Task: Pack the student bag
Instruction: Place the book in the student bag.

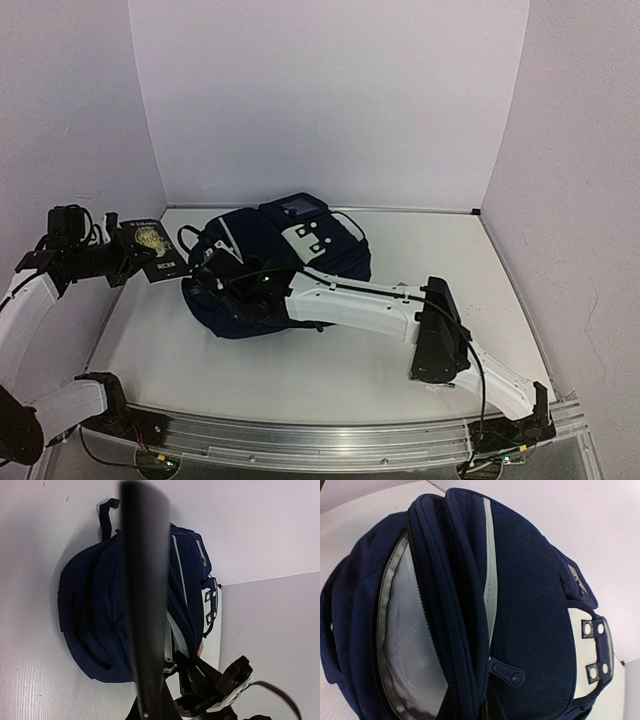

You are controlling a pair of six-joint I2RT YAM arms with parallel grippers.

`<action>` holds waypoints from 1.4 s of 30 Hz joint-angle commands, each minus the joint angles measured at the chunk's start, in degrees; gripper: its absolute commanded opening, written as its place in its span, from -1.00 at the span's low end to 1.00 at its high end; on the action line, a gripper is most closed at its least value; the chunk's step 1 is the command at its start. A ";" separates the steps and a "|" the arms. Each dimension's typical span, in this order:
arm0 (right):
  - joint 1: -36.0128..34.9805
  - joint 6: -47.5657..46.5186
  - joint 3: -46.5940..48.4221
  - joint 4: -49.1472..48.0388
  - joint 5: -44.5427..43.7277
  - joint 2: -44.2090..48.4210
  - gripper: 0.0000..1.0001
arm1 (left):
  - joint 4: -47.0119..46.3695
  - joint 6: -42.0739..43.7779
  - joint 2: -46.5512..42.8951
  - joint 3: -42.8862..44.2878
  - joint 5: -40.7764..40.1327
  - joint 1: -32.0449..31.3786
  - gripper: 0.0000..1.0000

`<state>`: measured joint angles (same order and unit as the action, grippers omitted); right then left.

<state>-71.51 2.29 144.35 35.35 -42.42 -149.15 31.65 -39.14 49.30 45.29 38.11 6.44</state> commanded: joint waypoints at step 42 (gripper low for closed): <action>4.29 23.94 -7.71 -16.36 20.75 24.39 -1.00 | -46.77 -25.29 16.74 -8.53 1.06 -26.74 -1.00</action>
<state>-65.93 23.41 135.70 32.23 -22.44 -133.59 -7.30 -65.38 63.62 32.02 40.16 -19.44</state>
